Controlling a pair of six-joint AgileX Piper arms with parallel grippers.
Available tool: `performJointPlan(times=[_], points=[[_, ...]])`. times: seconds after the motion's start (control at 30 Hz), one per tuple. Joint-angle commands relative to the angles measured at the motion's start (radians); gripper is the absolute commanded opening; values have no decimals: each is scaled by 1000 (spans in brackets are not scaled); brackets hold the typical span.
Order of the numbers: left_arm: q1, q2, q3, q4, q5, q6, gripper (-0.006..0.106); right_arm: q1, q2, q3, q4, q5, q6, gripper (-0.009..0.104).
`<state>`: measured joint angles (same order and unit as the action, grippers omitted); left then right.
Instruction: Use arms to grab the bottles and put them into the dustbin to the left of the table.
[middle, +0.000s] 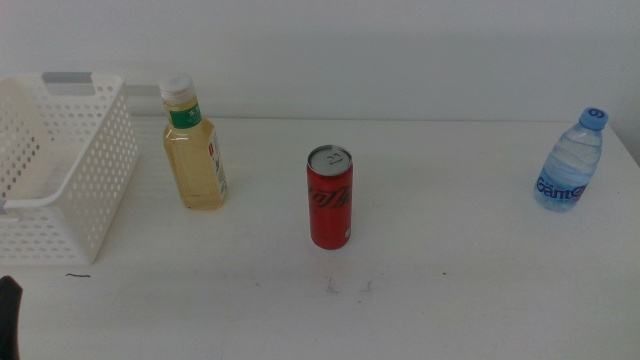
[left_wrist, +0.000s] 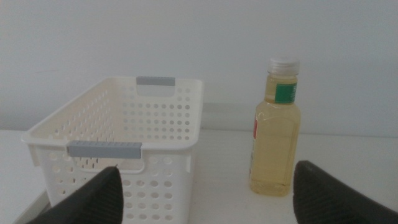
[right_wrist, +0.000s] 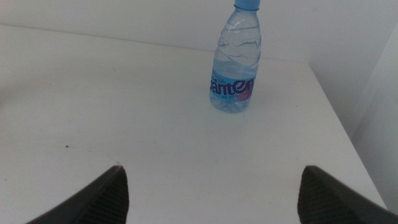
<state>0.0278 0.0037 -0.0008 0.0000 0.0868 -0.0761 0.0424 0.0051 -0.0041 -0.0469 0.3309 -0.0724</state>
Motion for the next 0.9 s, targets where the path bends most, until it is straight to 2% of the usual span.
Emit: performJointPlan(times=[0.0, 0.3, 0.4, 0.57, 0.7, 0.87], points=[[-15, -4, 1, 0, -1, 0, 94, -4, -5, 4, -3, -16, -2, 87], [-26, -4, 1, 18, 2, 0, 94, -4, -5, 4, -3, -16, -2, 87], [-54, -4, 1, 0, -54, -2, 94, -4, -5, 4, -3, -16, -2, 87], [-264, 241, 1, 10, -318, -2, 94, -4, -5, 4, -3, -16, -2, 87], [-500, 510, 1, 13, -532, 28, 94, -4, -5, 4, -3, -16, -2, 87], [-706, 854, 1, -138, -818, 138, 94, -4, -5, 4, -3, -16, -2, 87]])
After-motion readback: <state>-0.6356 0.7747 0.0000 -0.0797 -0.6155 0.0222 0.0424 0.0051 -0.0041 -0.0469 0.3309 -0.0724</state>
